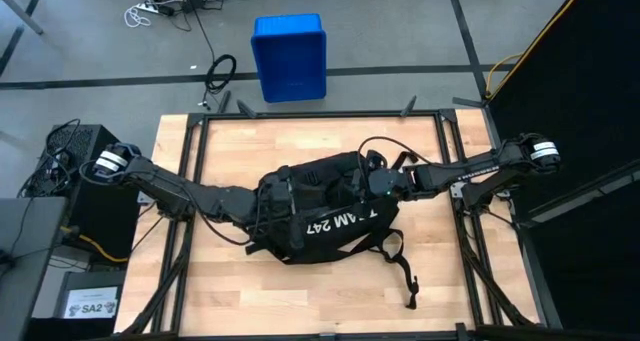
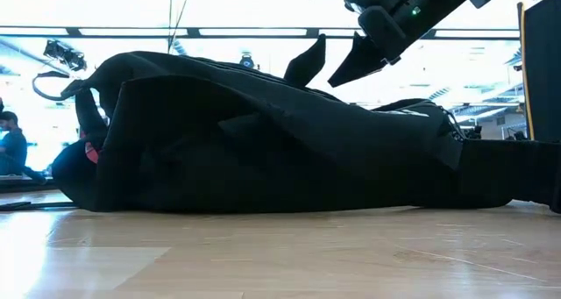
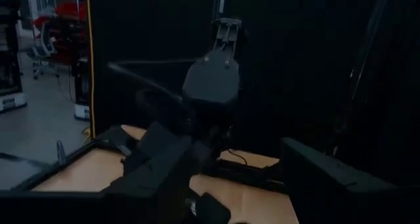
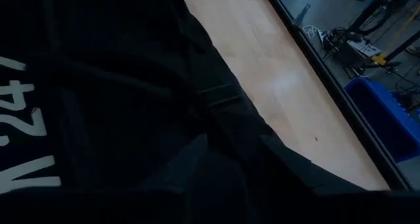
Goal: Unpack backpack
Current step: Remove the zip bag from the backpack
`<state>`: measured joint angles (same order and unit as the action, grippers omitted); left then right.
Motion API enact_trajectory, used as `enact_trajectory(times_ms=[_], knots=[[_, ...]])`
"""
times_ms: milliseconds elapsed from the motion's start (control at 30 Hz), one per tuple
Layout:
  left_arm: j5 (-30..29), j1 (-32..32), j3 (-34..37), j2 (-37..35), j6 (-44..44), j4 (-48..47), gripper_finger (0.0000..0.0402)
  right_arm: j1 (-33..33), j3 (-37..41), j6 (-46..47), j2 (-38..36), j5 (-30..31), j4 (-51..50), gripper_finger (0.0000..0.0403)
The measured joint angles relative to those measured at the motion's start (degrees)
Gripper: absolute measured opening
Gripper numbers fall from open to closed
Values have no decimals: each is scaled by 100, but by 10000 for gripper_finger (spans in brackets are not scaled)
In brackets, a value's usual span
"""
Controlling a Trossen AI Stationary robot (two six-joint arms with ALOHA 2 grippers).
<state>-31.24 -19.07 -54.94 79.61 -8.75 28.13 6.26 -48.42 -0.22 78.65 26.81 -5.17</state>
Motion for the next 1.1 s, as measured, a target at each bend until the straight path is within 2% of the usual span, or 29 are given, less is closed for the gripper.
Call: enact_trajectory(times_ms=[100,433,567,767,1100], knots=[[-17,64,0,2,-137,-443,198,0,0,-1,0,0,11,101],[-605,475,0,0,-209,-1940,198,-9,0,-1,0,0,107,106],[-662,675,0,0,-460,-2933,198,0,0,-1,0,0,99,100],[-683,905,0,2,-1302,-4886,198,7,0,2,0,0,92,103],[-671,898,0,2,-1410,-5026,198,7,0,2,0,1,125,101]])
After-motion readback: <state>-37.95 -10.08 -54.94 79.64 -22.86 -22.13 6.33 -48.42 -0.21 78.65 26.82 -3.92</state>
